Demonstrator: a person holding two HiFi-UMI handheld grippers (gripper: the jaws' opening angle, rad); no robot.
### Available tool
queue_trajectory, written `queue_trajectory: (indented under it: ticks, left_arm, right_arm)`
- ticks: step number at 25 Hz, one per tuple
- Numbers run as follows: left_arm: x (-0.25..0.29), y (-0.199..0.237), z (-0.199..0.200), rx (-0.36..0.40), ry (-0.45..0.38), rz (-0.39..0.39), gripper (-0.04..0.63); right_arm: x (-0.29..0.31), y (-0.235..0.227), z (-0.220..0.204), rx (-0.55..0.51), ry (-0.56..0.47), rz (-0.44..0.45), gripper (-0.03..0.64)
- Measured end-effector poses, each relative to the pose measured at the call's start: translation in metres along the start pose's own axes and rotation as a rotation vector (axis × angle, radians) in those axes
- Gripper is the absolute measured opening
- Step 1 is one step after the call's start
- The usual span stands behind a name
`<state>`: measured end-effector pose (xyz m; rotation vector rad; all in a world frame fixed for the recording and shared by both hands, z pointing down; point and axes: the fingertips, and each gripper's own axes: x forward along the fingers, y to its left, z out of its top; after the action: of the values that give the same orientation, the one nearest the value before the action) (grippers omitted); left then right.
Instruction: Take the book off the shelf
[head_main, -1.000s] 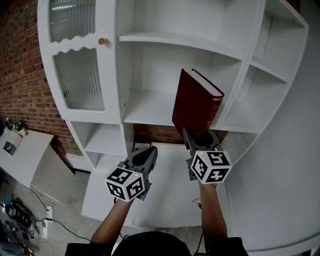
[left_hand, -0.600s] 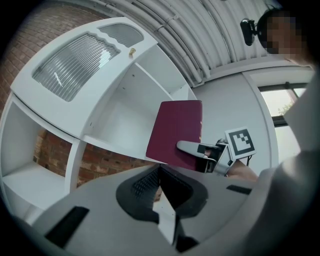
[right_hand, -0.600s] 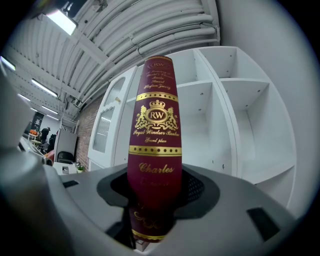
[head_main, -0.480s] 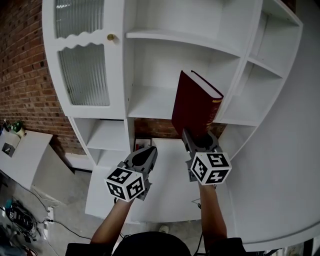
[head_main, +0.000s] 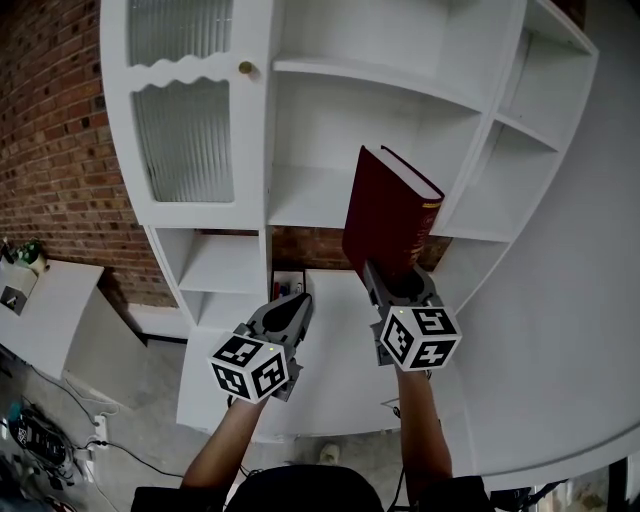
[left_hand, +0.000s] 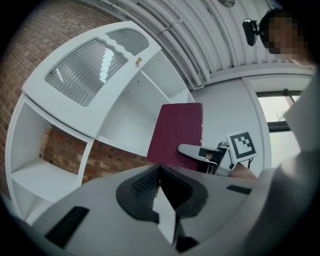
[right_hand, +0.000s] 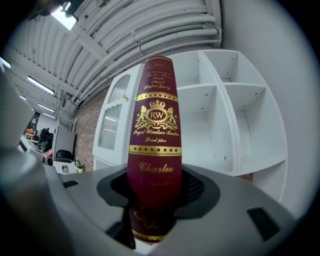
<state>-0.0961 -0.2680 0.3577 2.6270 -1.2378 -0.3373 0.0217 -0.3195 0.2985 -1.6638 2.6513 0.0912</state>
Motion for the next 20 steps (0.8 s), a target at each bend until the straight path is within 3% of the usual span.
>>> queue_trajectory:
  ticks: [20]
  left_arm:
    - [-0.025, -0.032, 0.006, 0.020, -0.023, -0.077, 0.017]
  right_arm:
    - [-0.050, 0.036, -0.010, 0.006, -0.002, -0.002, 0.230]
